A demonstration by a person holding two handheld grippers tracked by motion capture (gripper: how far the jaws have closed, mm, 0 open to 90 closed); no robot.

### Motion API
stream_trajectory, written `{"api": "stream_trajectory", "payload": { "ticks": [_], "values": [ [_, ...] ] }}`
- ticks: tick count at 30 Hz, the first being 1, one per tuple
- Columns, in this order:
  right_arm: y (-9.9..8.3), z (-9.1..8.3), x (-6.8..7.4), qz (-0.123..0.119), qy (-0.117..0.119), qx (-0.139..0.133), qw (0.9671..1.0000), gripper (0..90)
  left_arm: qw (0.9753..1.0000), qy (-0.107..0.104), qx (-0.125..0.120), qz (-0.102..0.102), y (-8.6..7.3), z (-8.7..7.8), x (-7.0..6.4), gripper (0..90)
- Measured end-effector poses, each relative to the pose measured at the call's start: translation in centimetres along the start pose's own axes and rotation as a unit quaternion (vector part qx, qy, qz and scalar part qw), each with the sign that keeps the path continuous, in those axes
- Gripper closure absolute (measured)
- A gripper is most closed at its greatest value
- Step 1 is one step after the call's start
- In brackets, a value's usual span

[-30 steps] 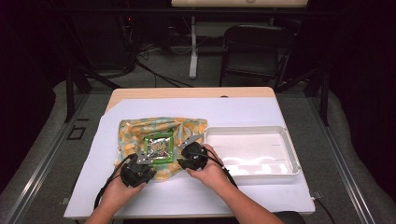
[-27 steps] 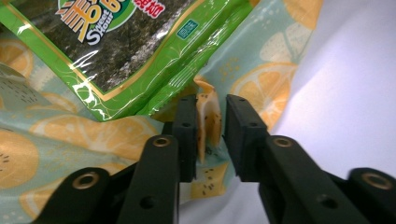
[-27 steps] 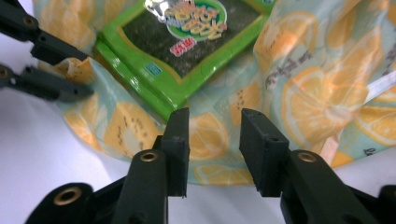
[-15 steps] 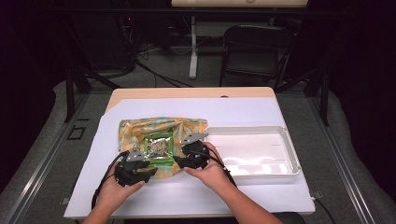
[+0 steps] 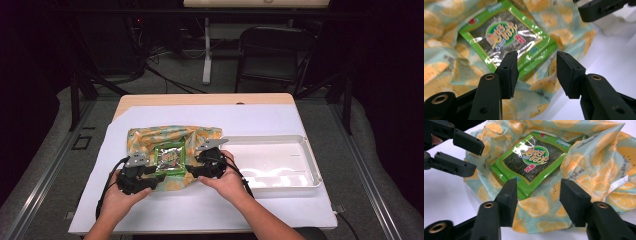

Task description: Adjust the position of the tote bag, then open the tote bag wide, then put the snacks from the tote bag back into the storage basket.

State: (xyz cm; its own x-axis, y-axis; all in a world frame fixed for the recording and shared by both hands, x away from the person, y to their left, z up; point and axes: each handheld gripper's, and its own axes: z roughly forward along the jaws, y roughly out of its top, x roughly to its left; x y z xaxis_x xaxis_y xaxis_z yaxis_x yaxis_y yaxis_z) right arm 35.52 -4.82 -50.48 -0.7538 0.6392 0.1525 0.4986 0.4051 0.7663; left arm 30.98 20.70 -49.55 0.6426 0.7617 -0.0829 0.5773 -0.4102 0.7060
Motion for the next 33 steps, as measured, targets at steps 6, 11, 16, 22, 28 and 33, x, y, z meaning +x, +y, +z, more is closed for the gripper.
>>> {"api": "stream_trajectory", "payload": {
  "ticks": [6,11,16,22,28,33],
  "values": [
    [0.3,-0.1,-0.4,0.012,0.011,-0.006,0.9998,52.8,0.9995,0.030,-0.001,-0.014,0.8,0.2,0.6,53.3],
    [0.7,0.1,-0.8,0.016,0.014,-0.001,0.9998,53.9,0.9987,0.039,-0.005,-0.031,1.5,0.6,1.6,55.7],
    [1.6,0.5,-1.2,0.028,0.031,-0.003,0.9991,55.7,0.9980,0.035,-0.012,-0.051,2.9,0.7,2.6,55.6],
    [2.6,1.2,-1.0,0.034,0.014,-0.010,0.9993,50.0,0.9968,0.062,-0.009,-0.050,4.5,1.6,3.2,55.8],
    [3.5,1.9,-1.0,0.033,-0.007,-0.006,0.9994,49.0,0.9948,0.062,-0.018,-0.080,5.0,2.5,4.1,53.9],
    [3.6,2.9,-1.1,0.042,-0.036,0.001,0.9985,53.3,0.9949,0.060,-0.009,-0.081,4.8,2.9,4.6,53.7]
  ]
}}
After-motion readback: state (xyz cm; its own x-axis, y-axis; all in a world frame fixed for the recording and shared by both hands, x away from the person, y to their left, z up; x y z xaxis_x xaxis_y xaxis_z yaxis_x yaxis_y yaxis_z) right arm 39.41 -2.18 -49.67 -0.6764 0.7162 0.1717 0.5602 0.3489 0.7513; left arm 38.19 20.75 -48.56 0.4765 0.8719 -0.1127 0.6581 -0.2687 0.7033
